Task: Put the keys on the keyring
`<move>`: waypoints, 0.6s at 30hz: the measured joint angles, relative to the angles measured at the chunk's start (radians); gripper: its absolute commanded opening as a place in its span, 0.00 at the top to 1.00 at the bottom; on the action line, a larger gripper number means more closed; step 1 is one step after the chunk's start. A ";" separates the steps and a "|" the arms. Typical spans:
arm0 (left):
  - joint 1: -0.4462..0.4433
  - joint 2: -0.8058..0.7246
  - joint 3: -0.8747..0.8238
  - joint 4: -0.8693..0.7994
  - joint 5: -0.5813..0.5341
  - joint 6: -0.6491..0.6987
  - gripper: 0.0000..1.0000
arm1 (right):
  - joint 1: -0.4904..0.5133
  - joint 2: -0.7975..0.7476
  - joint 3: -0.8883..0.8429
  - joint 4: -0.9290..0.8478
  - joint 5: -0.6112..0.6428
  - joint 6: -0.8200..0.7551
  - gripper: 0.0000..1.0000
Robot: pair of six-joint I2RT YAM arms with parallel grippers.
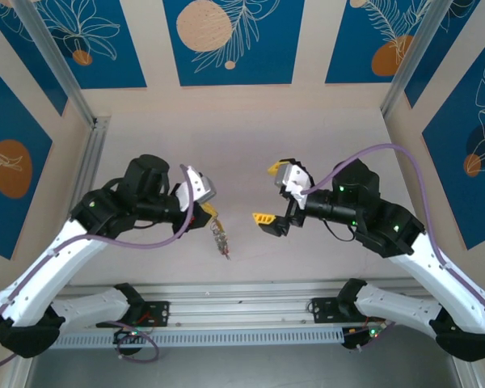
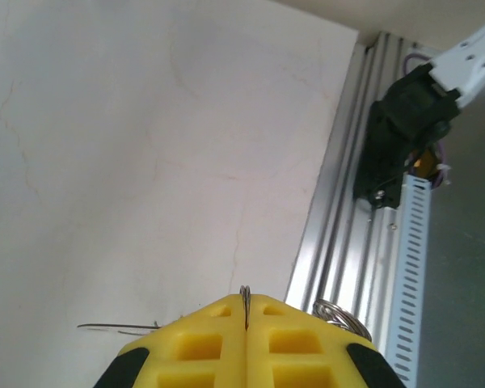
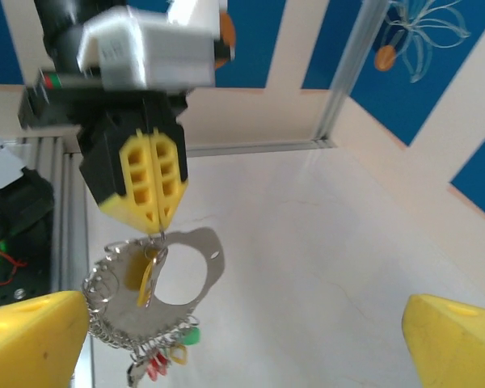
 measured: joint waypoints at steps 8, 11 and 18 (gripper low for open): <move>0.008 0.320 -0.004 0.169 -0.058 -0.031 1.00 | -0.114 -0.079 -0.075 0.037 0.005 0.036 0.01; 0.014 0.462 0.022 0.230 -0.073 -0.043 1.00 | -0.166 -0.090 -0.111 0.051 -0.010 0.058 0.01; 0.032 0.761 0.196 0.367 -0.073 -0.079 1.00 | -0.294 -0.093 -0.152 0.078 -0.059 0.103 0.01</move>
